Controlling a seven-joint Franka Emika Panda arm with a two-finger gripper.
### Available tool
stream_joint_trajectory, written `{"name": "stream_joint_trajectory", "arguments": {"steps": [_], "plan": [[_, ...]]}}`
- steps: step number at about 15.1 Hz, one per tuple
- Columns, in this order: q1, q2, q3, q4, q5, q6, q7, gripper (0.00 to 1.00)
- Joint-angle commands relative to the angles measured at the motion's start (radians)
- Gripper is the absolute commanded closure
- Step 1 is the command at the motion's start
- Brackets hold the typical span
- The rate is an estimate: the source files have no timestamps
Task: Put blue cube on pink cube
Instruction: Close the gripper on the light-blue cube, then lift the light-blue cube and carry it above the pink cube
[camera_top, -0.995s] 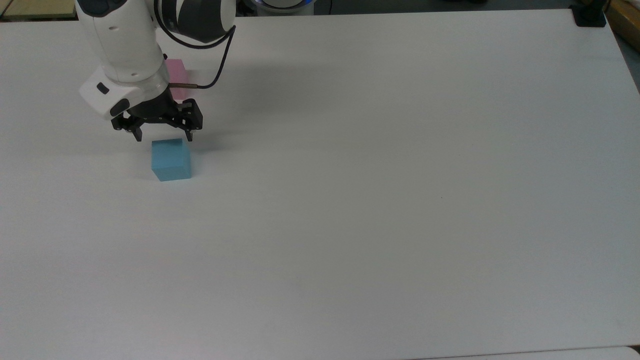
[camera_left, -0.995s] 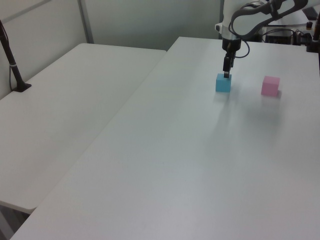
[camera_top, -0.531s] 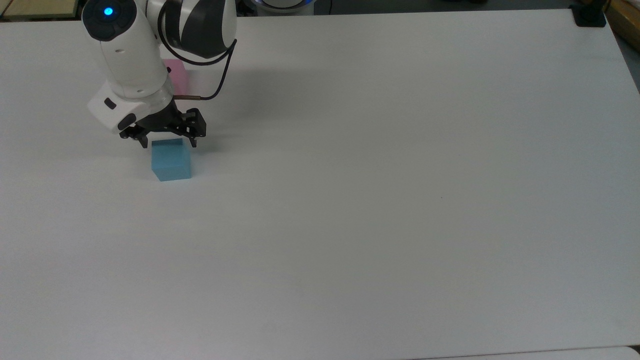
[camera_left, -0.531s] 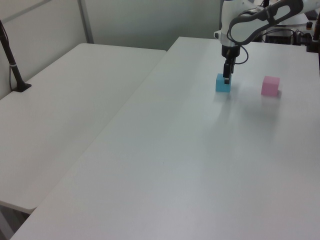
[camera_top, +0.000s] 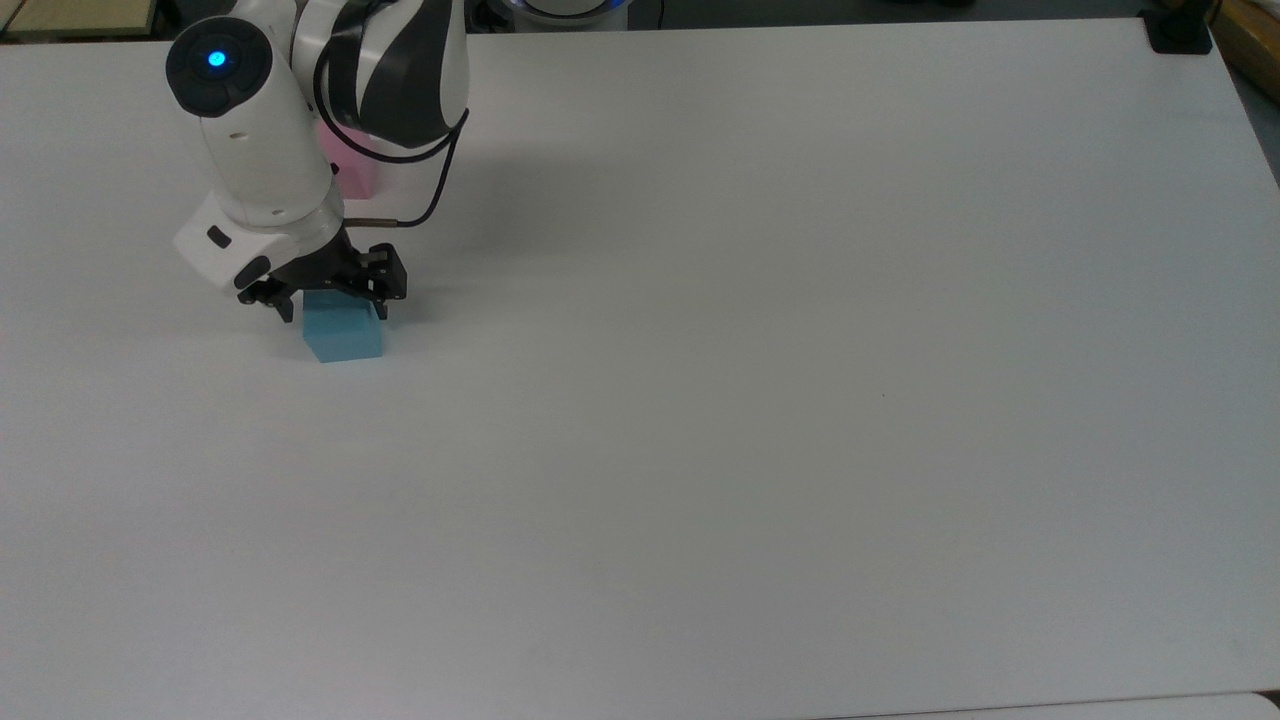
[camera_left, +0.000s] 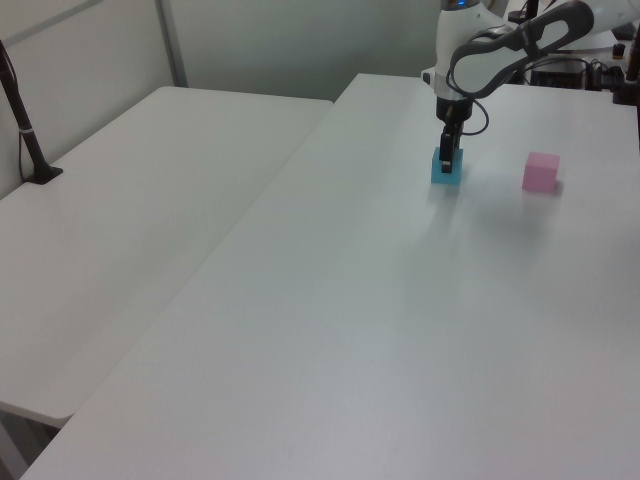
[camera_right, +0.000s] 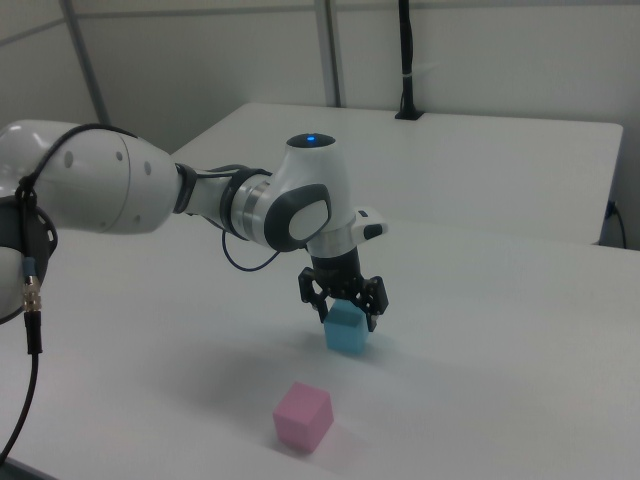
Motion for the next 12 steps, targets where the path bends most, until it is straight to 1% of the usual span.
{"name": "stream_joint_trajectory", "arguments": {"steps": [1,2,3,6,7,12], "plan": [[-0.004,0.017,0.005,0.010,-0.012,0.037,-0.038,0.41],[-0.004,0.016,0.005,0.010,-0.010,0.037,-0.054,0.58],[-0.004,0.016,0.005,0.008,-0.010,0.037,-0.060,0.62],[-0.004,0.008,0.005,0.007,-0.010,0.028,-0.062,0.64],[-0.004,0.002,0.004,0.007,-0.010,0.025,-0.059,0.68],[-0.002,-0.076,0.004,0.014,-0.007,-0.068,-0.045,0.68]]}}
